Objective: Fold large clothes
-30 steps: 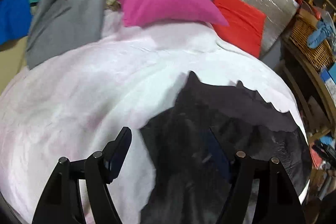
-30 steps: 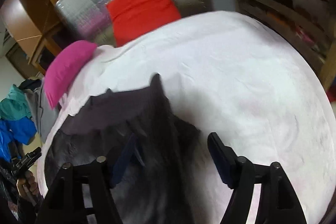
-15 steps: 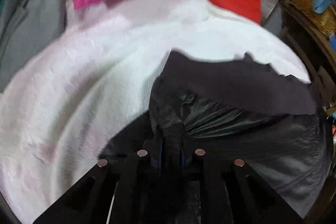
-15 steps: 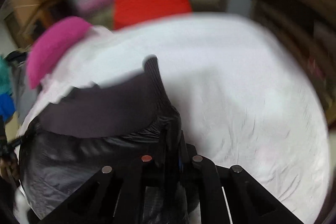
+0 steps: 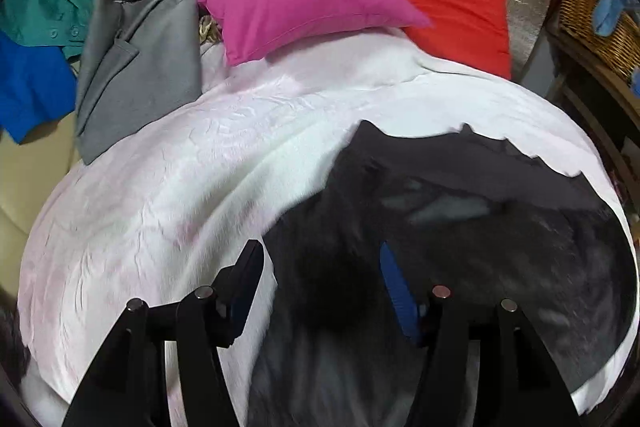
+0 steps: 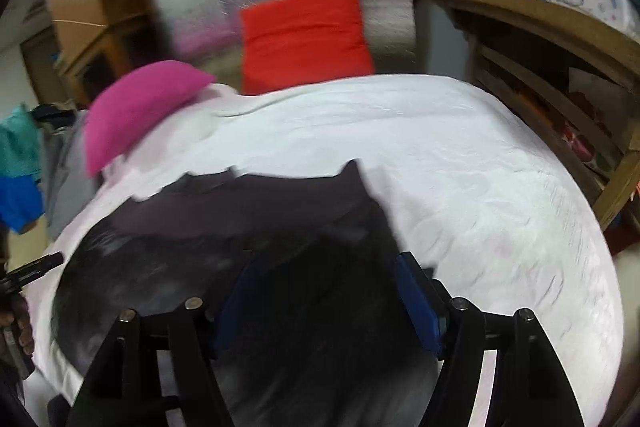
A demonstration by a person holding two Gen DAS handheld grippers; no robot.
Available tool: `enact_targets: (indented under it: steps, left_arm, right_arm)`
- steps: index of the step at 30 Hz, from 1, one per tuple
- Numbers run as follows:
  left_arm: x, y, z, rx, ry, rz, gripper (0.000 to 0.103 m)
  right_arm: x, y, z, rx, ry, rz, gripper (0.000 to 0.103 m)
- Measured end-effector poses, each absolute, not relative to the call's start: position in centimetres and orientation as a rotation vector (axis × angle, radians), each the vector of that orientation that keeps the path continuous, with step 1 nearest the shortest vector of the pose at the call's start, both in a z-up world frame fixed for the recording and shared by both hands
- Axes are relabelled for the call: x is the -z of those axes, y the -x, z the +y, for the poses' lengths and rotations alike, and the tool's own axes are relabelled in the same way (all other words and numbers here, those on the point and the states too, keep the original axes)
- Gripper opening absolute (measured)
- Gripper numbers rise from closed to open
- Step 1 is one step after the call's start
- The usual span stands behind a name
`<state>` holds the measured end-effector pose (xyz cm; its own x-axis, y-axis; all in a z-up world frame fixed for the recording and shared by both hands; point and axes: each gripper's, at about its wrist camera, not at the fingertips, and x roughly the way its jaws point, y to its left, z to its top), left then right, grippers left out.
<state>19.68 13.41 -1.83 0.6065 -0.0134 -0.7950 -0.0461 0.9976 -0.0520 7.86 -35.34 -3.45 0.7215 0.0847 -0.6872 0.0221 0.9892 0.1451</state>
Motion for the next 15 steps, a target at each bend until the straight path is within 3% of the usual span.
enact_targets:
  steps: [6,10,15]
  left_arm:
    - [2.4,-15.8,10.7,0.023,0.053,0.932,0.063]
    - [3.2,-14.8,9.6,0.045,0.043,0.947,0.063]
    - [3.4,-13.6,9.6,0.039,0.052,0.953,0.063]
  right_arm:
    - [6.5,-4.8,-31.7,-0.067,-0.122,0.795,0.078]
    - [10.7,-6.3,-31.7,-0.035,-0.118,0.907,0.086]
    - [7.9,-5.0,-31.4,-0.041,-0.156,0.836,0.086]
